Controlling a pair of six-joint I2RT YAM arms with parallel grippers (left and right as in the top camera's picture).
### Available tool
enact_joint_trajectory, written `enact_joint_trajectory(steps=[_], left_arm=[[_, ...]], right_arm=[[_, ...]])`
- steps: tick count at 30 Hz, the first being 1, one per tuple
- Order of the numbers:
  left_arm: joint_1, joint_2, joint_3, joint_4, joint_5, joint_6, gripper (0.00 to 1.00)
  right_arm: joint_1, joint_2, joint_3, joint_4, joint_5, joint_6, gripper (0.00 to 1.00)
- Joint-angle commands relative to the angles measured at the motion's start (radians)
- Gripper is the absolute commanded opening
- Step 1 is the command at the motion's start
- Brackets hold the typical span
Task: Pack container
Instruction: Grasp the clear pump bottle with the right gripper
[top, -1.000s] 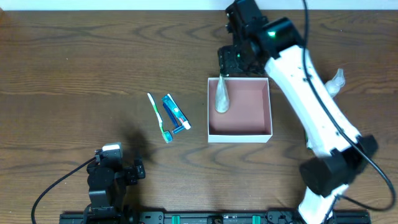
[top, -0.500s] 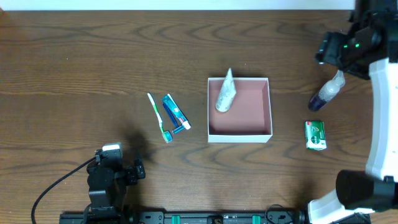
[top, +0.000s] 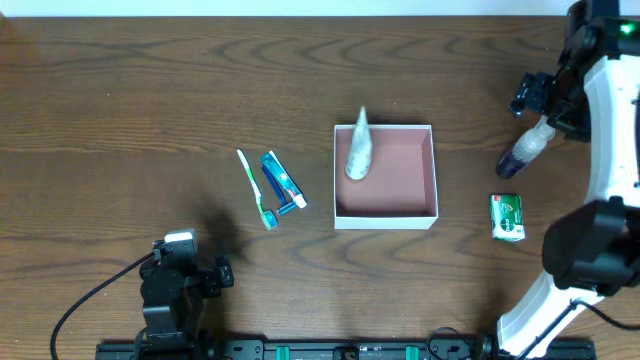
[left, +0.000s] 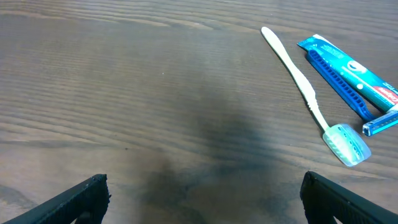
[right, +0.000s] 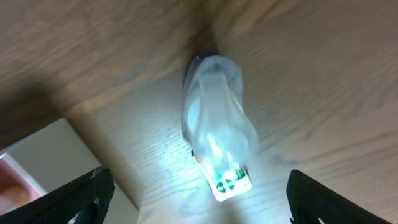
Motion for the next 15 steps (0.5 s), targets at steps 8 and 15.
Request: enact_joint_trajectory(steps=[8, 15], left_arm=[[0.008, -0.007, -0.012, 0.001, -0.001, -0.016, 0.98], [0.008, -0.007, -0.012, 0.001, -0.001, -0.016, 0.98]], right_arm=[[-0.034, 0.097, -0.064, 0.055, 0.000, -0.024, 0.83], [-0.035, 0.098, -0.107, 0.109, -0.002, -0.024, 0.69]])
